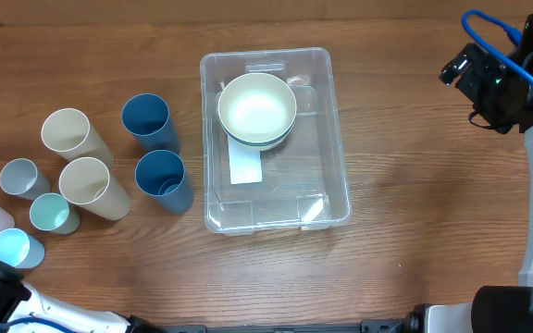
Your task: Pack container
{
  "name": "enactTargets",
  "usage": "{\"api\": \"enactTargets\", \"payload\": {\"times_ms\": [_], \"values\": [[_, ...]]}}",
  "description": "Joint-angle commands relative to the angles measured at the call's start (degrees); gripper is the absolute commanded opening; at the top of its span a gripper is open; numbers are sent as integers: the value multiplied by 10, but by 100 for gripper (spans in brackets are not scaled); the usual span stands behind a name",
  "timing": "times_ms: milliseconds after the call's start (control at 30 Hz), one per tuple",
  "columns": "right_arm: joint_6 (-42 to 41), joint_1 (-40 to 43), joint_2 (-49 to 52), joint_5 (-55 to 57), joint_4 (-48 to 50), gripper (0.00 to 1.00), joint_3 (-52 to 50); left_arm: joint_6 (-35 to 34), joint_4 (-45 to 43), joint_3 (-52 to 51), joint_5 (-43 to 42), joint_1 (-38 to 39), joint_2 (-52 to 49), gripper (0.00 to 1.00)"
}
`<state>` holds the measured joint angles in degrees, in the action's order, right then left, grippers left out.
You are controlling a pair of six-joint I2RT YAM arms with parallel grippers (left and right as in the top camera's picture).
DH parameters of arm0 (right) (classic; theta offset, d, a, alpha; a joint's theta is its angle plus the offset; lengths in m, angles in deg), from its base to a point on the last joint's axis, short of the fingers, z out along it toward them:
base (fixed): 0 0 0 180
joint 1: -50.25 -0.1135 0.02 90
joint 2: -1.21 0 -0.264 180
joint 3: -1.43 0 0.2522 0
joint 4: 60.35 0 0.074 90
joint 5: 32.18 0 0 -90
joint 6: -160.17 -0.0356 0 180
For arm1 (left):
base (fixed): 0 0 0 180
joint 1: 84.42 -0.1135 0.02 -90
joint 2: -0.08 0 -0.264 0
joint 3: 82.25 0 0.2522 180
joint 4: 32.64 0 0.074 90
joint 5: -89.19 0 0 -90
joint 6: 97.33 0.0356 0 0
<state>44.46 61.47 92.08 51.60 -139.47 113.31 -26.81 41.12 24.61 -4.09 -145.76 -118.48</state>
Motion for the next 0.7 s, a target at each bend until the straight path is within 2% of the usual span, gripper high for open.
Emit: {"api": "enactTargets", "payload": {"times_ms": [0, 33, 133, 267, 333, 433, 500, 567, 667], "values": [[-3, 0, -3, -3, 3, 100, 5, 13, -20, 9, -23, -2, -27, 8], [-3, 0, -3, -3, 3, 100, 5, 13, -24, 9, -29, -2, -26, 4], [-3, 0, -3, -3, 3, 100, 5, 13, -12, 25, -52, -2, -9, 4], [-3, 0, -3, -3, 3, 100, 5, 5, 61, 141, -122, -1, 79, 4], [-3, 0, -3, -3, 3, 100, 5, -14, 87, 183, -181, 10, 127, 4], [-3, 0, -3, -3, 3, 100, 5, -17, 121, 214, -276, 70, 211, 4], [-3, 0, -3, -3, 3, 100, 5, 11, 129, 214, -296, 156, 265, 4], [-3, 0, -3, -3, 3, 100, 5, 56, 130, 214, -282, 303, 311, 4], [-3, 0, -3, -3, 3, 100, 5, 71, 117, 214, -144, 562, 319, 4]]}}
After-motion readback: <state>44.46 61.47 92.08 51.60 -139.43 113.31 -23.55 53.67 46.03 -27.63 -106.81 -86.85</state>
